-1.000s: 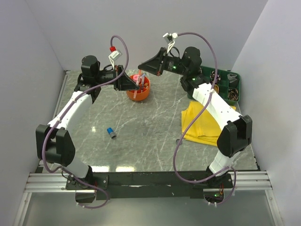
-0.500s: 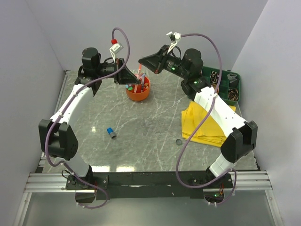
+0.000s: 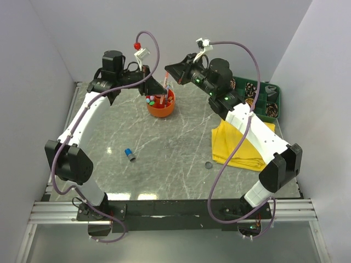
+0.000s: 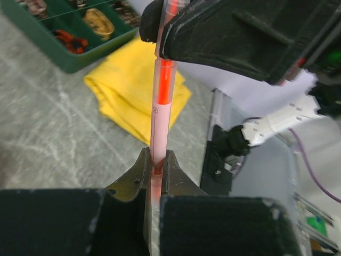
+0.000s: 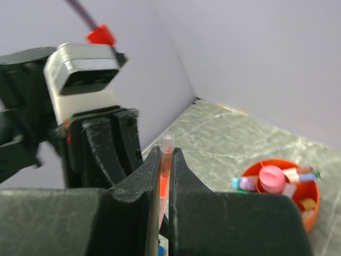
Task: Sort the stationery into containers
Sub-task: Close the pen cap on the pen, then place the pen in the storage box.
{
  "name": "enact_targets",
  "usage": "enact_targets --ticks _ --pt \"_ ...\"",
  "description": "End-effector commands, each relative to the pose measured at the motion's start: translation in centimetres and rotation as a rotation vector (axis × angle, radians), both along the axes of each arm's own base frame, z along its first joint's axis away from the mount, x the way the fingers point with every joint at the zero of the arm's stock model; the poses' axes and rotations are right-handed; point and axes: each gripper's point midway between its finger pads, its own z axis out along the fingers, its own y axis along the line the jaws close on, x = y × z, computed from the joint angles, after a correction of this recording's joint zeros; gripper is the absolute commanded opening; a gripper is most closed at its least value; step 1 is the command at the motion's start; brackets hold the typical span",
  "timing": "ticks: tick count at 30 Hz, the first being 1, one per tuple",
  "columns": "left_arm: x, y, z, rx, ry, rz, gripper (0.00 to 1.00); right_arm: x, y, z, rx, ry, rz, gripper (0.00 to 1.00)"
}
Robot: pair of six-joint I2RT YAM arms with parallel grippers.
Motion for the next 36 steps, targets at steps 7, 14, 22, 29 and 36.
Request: enact_targets --ticks 7,14,22,29,36 --pt "0.9 -2.3 8.1 0.034 -0.429 0.144 0.01 -5.1 3.4 -15.5 -0.290 0.439 0.142 0.00" --pt "0.3 -2.4 8.9 0.061 -0.472 0.179 0.01 -4.3 2.0 -17.1 -0.302 0.507 0.028 0.00" --pt "0.2 -1.7 9.8 0.071 -0.490 0.237 0.01 -3.5 0.5 -18.2 -0.350 0.542 -0.100 0.00" --pt "0.6 -1.7 9.9 0.076 -0.497 0.245 0.01 -3.0 0.9 -16.5 -0.345 0.480 -0.104 0.00" --pt "1.0 -1.0 7.8 0.112 -0.456 0.258 0.01 -2.5 1.6 -15.3 -0.319 0.387 -0.019 0.00"
